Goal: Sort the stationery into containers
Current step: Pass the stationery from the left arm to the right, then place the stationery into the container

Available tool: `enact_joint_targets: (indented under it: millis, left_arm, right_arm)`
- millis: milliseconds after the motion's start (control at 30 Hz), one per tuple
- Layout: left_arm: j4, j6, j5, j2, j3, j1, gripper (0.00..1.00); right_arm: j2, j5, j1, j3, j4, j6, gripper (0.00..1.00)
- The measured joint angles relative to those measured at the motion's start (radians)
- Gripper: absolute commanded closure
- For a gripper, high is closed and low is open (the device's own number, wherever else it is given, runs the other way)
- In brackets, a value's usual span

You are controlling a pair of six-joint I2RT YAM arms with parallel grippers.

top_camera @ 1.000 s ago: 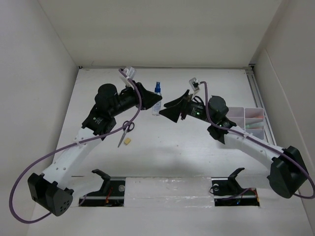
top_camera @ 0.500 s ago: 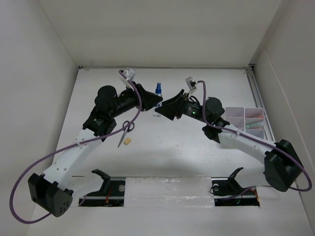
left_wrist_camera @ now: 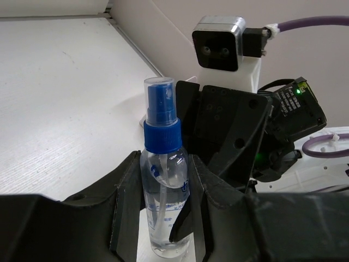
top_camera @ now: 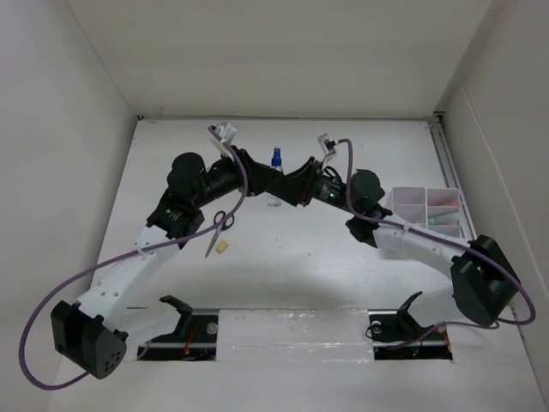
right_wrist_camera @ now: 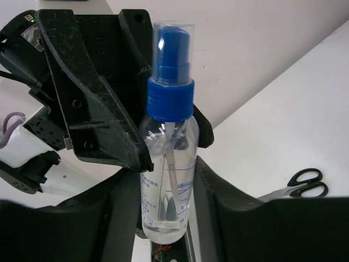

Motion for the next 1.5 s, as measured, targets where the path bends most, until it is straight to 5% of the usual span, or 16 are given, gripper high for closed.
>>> enact_joint_targets:
  millis: [233,300,433,467,567,833,1100,1300,1500]
  left_arm:
    - [0.010,-0.001,-0.010,-0.019,-0.003,0.000,1.00]
    - [0.009,-0.001,-0.015,-0.028,-0.003,0.000,0.98]
    - [0.006,0.002,-0.022,-0.038,-0.003,-0.002,0.56]
    - [0.005,0.000,-0.027,-0.039,-0.003,-0.002,0.35]
    - [0.000,0.000,-0.056,-0.060,-0.003,-0.002,0.00]
    - [-0.125,-0.008,-0.205,-0.153,0.045,-0.002,0.00]
    - [-0.524,0.077,-0.619,-0.240,0.196,-0.002,0.00]
    - [-0.645,0.088,-0.813,-0.305,0.088,-0.002,0.00]
    - [-0.723,0.065,-0.932,-0.250,0.003,-0.002,0.00]
  right_arm:
    - [0.001,0.000,0.000,0.006,0.005,0.014,0.98]
    - [0.001,0.000,0.004,0.011,0.007,0.014,1.00]
    - [-0.003,0.003,0.007,0.014,0.002,0.005,1.00]
    - [-0.008,0.006,0.008,0.014,-0.007,-0.006,1.00]
    - [-0.031,0.055,0.013,0.010,-0.064,-0.041,1.00]
    - [-0.230,0.336,0.013,-0.063,-0.297,-0.158,1.00]
    - [-0.647,0.969,-0.005,-0.148,-0.695,-0.191,1.00]
    - [-0.661,1.320,-0.097,-0.072,-1.117,0.011,1.00]
    - [-0.569,1.490,-0.140,-0.041,-1.503,0.290,1.00]
